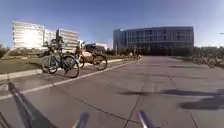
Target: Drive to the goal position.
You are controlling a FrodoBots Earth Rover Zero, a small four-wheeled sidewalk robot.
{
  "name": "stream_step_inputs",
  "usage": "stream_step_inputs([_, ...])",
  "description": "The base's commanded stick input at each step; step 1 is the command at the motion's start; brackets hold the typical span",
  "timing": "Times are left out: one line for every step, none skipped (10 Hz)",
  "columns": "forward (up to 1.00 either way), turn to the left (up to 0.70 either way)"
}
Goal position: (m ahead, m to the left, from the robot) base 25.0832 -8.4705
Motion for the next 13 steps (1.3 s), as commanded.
stream_step_inputs([0.45, 0.0])
stream_step_inputs([0.45, 0.0])
stream_step_inputs([0.45, 0.0])
stream_step_inputs([0.45, 0.0])
stream_step_inputs([0.45, 0.0])
stream_step_inputs([0.45, 0.0])
stream_step_inputs([0.45, 0.0])
stream_step_inputs([0.45, 0.0])
stream_step_inputs([0.45, 0.0])
stream_step_inputs([0.45, 0.0])
stream_step_inputs([0.45, 0.0])
stream_step_inputs([0.45, 0.0])
stream_step_inputs([0.45, 0.0])
